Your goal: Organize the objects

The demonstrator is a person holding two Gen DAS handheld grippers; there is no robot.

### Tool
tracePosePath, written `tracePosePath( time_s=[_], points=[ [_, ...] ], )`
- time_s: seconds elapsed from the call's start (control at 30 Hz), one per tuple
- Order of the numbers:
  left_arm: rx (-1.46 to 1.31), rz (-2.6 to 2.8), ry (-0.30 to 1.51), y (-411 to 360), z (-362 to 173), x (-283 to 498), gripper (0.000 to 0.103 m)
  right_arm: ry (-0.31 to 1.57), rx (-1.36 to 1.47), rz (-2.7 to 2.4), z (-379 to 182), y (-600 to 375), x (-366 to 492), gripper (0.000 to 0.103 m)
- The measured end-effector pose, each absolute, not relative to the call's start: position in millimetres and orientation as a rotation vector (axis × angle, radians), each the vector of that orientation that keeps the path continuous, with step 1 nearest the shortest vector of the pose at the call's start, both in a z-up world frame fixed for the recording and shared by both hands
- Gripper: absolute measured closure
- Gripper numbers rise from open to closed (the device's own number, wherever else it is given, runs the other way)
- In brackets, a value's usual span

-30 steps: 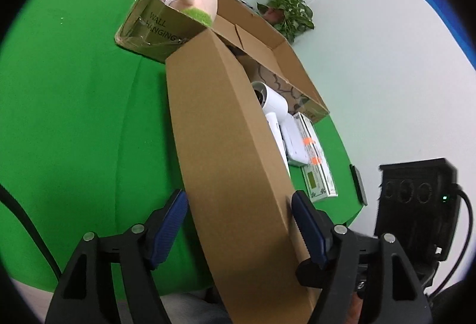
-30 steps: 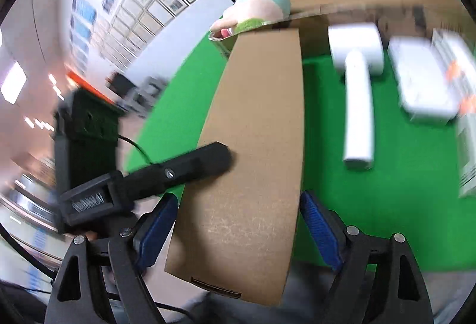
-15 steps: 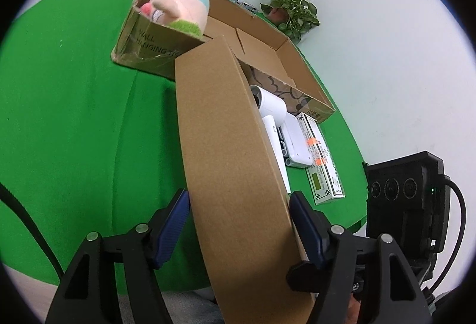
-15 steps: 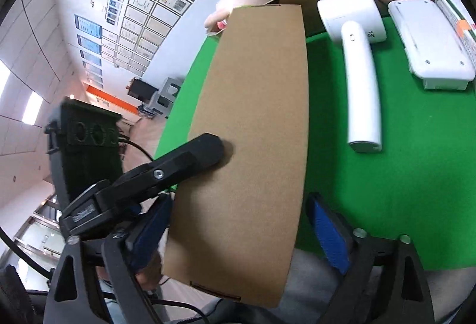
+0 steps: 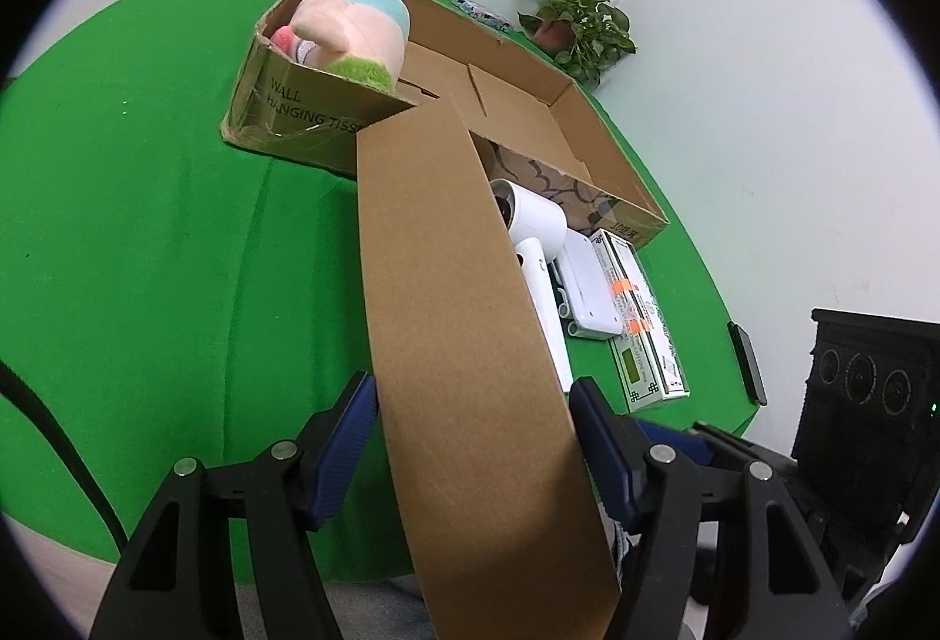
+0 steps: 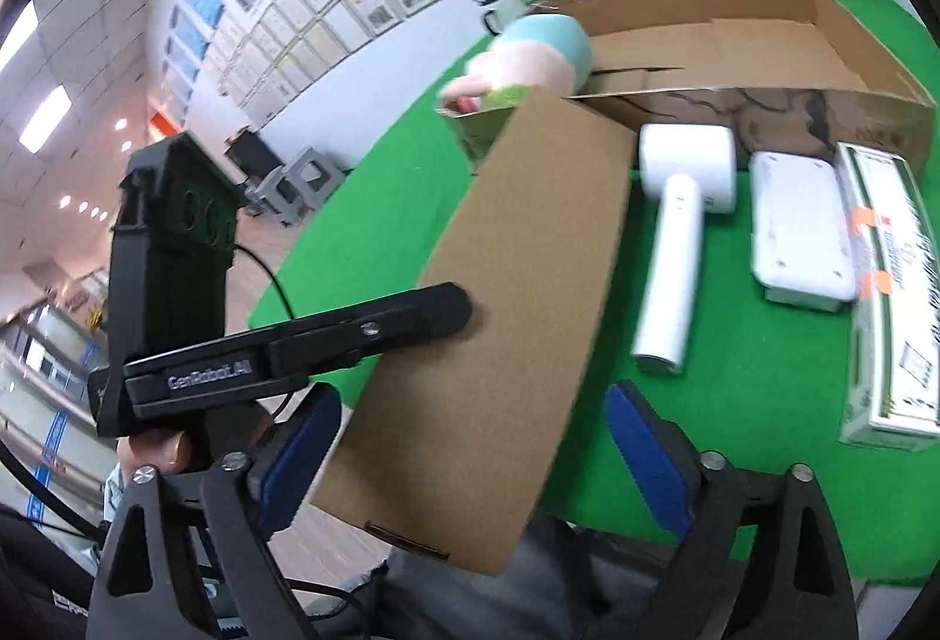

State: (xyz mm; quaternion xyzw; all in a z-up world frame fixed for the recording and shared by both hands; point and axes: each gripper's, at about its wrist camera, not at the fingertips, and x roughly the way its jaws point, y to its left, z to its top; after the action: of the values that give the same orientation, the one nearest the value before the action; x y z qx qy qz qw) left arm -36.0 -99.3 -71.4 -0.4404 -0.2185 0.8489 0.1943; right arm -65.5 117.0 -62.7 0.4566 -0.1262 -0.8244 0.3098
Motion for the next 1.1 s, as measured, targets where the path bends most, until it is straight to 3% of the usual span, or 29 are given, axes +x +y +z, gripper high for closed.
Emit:
tracePosePath(
  time_s=[0.07,0.33,0.37,0.4,0.43,0.53,0.67,1.03,1.1],
  points=[
    [-1.227,2.387,-0.609,-100.6,-69.7,-34.1,0.038,-0.334,1.221,-2.127,-67.0,108.8,-66.3,0.018],
    [-1.157,2.401,-0.644,-102.6,-58.2,-28.4,0.043,-0.396,1.213,-2.035,-81.5,96.9,-71.7,0.017],
    [-1.150,2.395,-0.643,-101.7,-56.8,-27.4,0.049,-0.397,1.214,-2.034,-84.8,92.7,-73.0,0.016],
    [-1.142,2.382,-0.643,-99.9,-55.0,-27.7,0.074,-0.397,1.215,-2.035,-86.2,92.5,-75.5,0.016],
    [-1.142,2.333,-0.645,-95.6,-54.2,-29.0,0.082,-0.395,1.226,-2.042,-88.5,92.4,-78.6,0.016],
    [-1.135,2.356,-0.575,-85.0,-51.2,-29.3,0.082,-0.460,1.235,-2.026,-98.2,98.2,-80.6,0.014],
    [-1.132,2.315,-0.611,-81.8,-53.0,-31.1,0.082,-0.452,1.217,-2.035,-97.9,96.2,-86.8,0.014],
    [-1.121,2.181,-0.522,-25.3,-50.6,-38.8,0.082,-0.243,1.319,-2.174,-92.3,100.8,-62.0,0.013],
    [-1.124,2.184,-0.518,-23.9,-50.7,-38.8,0.082,-0.223,1.315,-2.232,-88.4,112.1,-54.4,0.016]
  ],
)
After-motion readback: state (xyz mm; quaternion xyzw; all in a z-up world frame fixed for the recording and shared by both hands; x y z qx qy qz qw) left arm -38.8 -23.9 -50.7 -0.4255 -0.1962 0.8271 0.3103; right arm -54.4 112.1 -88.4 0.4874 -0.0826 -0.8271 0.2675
